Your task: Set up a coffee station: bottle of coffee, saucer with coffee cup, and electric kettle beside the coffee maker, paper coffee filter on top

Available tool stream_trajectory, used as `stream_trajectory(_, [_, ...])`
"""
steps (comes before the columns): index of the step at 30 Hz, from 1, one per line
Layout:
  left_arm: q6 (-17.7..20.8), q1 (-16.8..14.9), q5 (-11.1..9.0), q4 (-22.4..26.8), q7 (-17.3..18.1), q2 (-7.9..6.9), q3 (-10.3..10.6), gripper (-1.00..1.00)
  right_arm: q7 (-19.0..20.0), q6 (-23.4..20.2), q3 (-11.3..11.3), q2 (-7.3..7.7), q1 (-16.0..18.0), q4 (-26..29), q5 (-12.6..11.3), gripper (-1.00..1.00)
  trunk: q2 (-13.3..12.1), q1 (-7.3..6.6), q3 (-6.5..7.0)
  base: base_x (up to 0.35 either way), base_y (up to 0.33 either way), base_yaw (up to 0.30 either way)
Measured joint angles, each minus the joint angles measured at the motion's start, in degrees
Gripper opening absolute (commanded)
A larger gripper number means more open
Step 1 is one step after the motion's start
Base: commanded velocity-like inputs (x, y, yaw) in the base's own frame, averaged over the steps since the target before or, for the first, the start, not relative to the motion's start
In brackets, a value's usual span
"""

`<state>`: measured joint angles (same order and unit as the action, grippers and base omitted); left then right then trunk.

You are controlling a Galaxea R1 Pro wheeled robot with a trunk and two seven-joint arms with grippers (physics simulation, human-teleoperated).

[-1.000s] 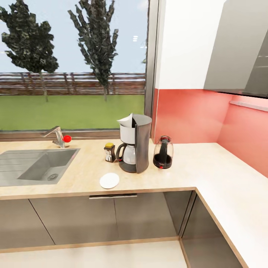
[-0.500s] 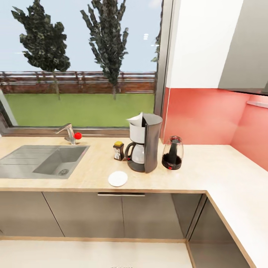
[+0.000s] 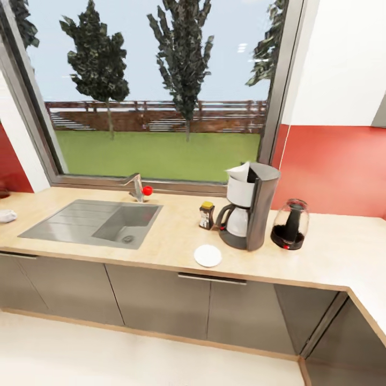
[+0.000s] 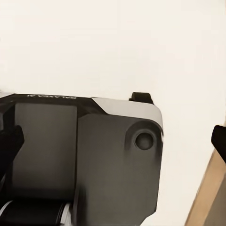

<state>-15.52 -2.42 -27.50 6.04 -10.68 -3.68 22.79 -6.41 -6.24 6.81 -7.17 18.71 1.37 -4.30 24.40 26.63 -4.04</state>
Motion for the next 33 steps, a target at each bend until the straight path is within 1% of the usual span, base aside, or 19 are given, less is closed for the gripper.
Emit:
stream_trajectory(10, [0.0, 0.0, 0.0, -0.2, 0.0, -0.09, 0.1, 1.0, 0.0, 0.1, 0.1, -0.11, -0.3, 0.0, 0.0, 1.0, 0.0, -0.01, 0.04, 0.008, 0.305, 0.278])
stream_trajectory(20, [0.0, 0.1, 0.1, -0.2, 0.0, -0.12, 0.1, 1.0, 0.0, 0.1, 0.1, -0.11, -0.5, 0.0, 0.0, 1.0, 0.0, -0.01, 0.47, 0.085, 0.305, 0.269])
stream_trajectory(25, [0.0, 0.1, 0.1, -0.2, 0.0, -0.17, 0.1, 1.0, 0.0, 0.1, 0.0, -0.12, -0.5, 0.0, 0.0, 1.0, 0.0, -0.02, 0.7, 0.176, 0.292, 0.266])
stream_trajectory(33, [0.0, 0.1, 0.1, -0.2, 0.0, -0.18, 0.1, 1.0, 0.0, 0.0, 0.1, -0.12, -0.5, 0.0, 0.0, 1.0, 0.0, -0.02, 0.91, 0.264, 0.244, 0.273])
